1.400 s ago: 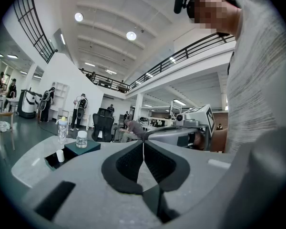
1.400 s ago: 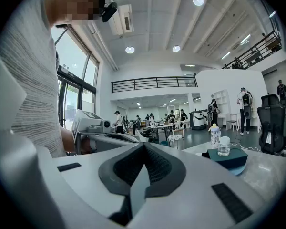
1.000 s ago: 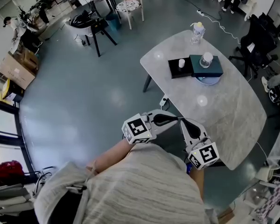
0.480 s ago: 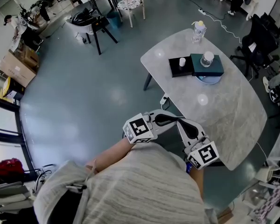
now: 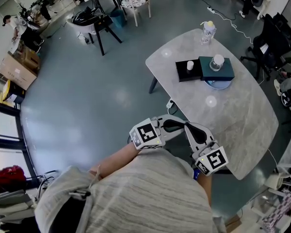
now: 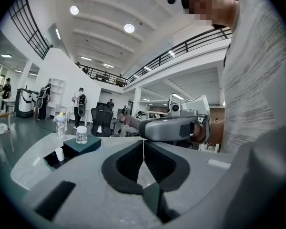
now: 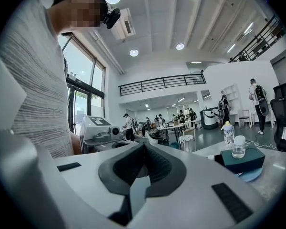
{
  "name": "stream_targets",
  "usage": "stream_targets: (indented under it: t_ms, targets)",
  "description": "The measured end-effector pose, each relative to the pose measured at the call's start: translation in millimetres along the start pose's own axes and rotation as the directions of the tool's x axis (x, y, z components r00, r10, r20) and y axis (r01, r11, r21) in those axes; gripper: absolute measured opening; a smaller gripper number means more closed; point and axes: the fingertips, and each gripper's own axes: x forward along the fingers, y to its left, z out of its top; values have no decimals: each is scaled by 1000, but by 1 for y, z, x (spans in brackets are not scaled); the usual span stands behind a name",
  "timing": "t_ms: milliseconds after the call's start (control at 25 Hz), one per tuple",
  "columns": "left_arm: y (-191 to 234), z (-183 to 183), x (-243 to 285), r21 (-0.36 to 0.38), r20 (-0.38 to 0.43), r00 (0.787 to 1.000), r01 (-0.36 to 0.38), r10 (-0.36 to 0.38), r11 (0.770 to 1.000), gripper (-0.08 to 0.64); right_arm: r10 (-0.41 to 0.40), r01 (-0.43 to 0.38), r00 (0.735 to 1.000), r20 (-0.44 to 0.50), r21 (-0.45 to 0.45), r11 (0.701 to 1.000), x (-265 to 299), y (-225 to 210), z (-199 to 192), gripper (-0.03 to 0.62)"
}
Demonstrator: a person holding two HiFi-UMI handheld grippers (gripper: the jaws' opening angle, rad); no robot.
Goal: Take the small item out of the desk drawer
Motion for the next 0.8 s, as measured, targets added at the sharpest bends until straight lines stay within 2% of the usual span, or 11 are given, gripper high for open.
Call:
stream_targets:
  t_ms: [240,560,800]
  targets:
    - [46,2,11,-26,7,1000,7,-7,1000,17,-15,15,1000,-21,20,1000,26,-37,2,10]
    - [135,2,20,-64,-13,1000,7,-8,998,17,-22,25,998,-65,46,999,86,-100,4,11]
    - [202,3,23,-80,-9,999,33,-34,996,17,-36,42,995,-90,65,997,137,-146,5,11]
